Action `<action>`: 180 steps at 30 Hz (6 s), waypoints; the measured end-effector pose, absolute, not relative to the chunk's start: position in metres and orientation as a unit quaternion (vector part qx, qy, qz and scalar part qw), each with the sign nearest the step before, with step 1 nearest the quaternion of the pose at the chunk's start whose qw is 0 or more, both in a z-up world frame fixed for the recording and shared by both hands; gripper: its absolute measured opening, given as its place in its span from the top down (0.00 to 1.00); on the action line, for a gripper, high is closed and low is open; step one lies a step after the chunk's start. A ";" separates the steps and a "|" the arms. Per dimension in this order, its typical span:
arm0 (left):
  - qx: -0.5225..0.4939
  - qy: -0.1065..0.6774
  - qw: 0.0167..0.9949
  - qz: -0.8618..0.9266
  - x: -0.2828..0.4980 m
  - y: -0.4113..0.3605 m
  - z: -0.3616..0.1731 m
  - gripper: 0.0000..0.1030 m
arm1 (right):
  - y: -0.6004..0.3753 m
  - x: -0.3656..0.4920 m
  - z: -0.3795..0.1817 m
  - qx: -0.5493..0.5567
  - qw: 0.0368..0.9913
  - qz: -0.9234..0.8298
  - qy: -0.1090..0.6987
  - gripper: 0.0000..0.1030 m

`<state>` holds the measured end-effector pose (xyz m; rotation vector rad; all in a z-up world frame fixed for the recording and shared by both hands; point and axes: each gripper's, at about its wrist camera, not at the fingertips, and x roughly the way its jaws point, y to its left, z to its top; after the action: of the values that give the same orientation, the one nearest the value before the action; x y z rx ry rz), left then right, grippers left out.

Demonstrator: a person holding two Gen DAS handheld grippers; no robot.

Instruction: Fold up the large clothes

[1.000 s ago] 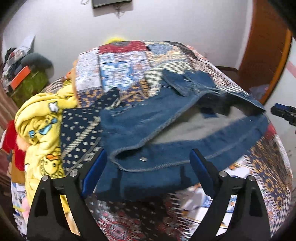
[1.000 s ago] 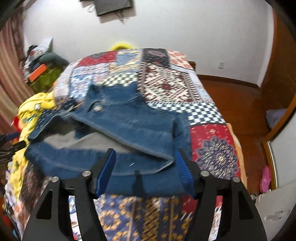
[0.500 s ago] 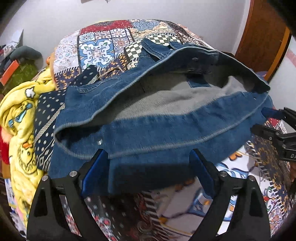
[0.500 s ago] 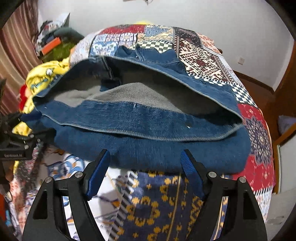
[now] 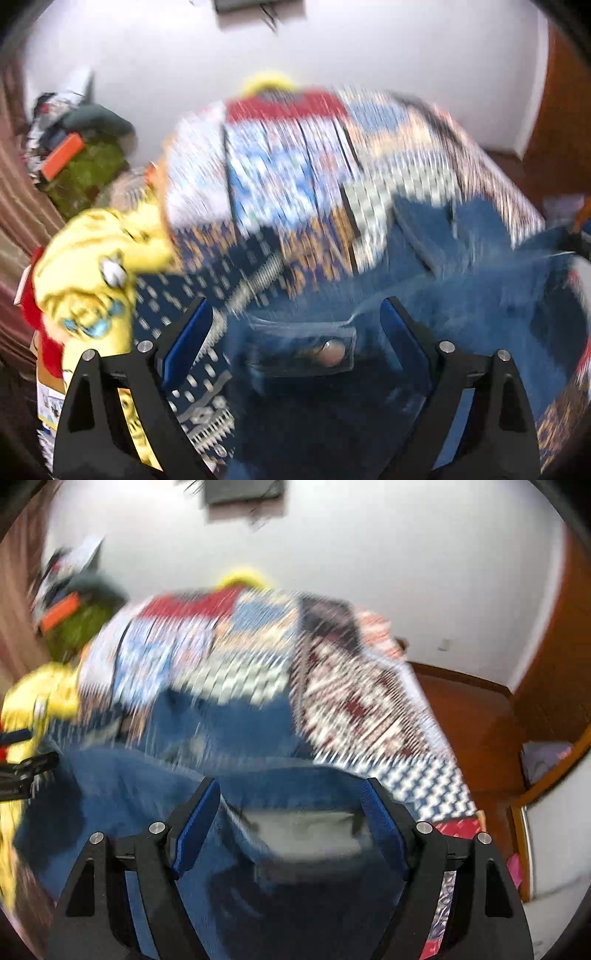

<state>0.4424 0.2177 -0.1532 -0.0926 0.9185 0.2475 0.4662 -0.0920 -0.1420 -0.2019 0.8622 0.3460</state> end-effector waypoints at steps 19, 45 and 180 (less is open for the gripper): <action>-0.063 0.490 0.869 -0.011 0.388 0.146 -0.201 0.10 | -0.069 0.389 -0.201 -0.105 0.823 0.284 0.480 0.22; -0.136 0.470 0.863 0.128 0.276 0.207 -0.235 0.07 | -0.176 0.371 -0.200 -0.074 0.851 0.169 0.491 0.18; 0.034 0.482 0.875 -0.012 0.353 0.061 -0.173 0.11 | -0.196 0.361 -0.178 -0.039 0.842 0.170 0.510 0.17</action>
<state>0.3529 0.0615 -0.1729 0.0704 1.0067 -0.0245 0.3614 -0.1960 -0.1779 -0.0830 1.0771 0.3584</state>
